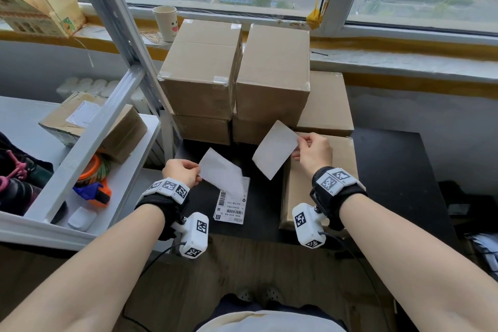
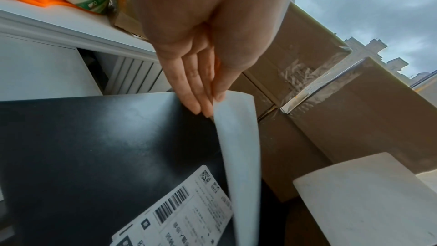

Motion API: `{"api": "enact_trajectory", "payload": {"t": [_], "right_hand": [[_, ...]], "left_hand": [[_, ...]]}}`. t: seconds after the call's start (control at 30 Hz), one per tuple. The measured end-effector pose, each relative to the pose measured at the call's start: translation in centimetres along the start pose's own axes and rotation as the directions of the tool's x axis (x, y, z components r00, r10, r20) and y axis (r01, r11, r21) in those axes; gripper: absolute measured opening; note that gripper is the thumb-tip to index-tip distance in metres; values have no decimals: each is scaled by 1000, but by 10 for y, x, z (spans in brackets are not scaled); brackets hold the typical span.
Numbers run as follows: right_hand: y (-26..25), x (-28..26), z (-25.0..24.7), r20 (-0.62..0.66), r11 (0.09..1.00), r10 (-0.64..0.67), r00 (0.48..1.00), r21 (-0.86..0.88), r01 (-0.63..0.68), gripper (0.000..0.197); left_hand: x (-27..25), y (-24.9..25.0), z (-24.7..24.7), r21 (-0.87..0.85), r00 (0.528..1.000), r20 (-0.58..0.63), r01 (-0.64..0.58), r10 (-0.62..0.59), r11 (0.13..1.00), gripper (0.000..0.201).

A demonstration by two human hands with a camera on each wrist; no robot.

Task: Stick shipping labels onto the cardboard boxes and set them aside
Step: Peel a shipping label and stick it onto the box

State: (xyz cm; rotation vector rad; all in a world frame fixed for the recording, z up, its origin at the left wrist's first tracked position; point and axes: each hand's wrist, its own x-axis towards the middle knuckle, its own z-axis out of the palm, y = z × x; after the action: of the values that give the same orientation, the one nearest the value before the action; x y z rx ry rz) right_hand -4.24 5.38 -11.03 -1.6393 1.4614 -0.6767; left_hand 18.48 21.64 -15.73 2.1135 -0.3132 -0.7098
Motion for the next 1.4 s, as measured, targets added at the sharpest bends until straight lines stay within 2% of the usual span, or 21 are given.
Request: {"api": "enact_trajectory", "payload": {"t": [0.07, 0.17, 0.33, 0.47, 0.6, 0.8, 0.97, 1.17, 1.27, 1.4], "right_hand": [[-1, 1, -5, -14, 1000, -4, 1000, 11, 4, 16], [-2, 1, -6, 4, 999, -19, 1000, 30, 19, 18], [-1, -5, 4, 79, 996, -4, 997, 87, -3, 11], [0, -9, 10, 135, 997, 6, 991, 78, -17, 10], [7, -8, 15, 143, 995, 30, 989, 93, -44, 12], [14, -9, 18, 141, 992, 83, 986, 86, -96, 11], [11, -19, 21, 139, 992, 78, 987, 89, -91, 12], [-8, -39, 24, 163, 993, -11, 987, 117, -8, 16], [-19, -47, 21, 169, 989, -60, 984, 147, 35, 21], [-32, -55, 12, 170, 985, -104, 980, 152, 78, 15]], "left_hand": [[-1, -3, -1, 6, 1000, 24, -10, 10, 1000, 15], [-2, -6, 1, 7, 991, 133, -3, 2, 1000, 19], [-5, -5, 16, -50, 921, 384, 90, -64, 995, 22], [5, -13, 35, 2, 906, 418, 77, -71, 997, 17], [23, -20, 56, 52, 923, 378, 57, -72, 997, 13], [43, -26, 62, 191, 940, 341, -84, 14, 978, 18], [22, -5, 51, 279, 932, 344, -217, 114, 935, 17], [-23, 40, 44, 214, 847, 419, -441, 326, 872, 12], [-45, 64, 43, 159, 814, 448, -479, 369, 863, 21], [-68, 83, 37, 184, 773, 442, -574, 454, 798, 33]]}}
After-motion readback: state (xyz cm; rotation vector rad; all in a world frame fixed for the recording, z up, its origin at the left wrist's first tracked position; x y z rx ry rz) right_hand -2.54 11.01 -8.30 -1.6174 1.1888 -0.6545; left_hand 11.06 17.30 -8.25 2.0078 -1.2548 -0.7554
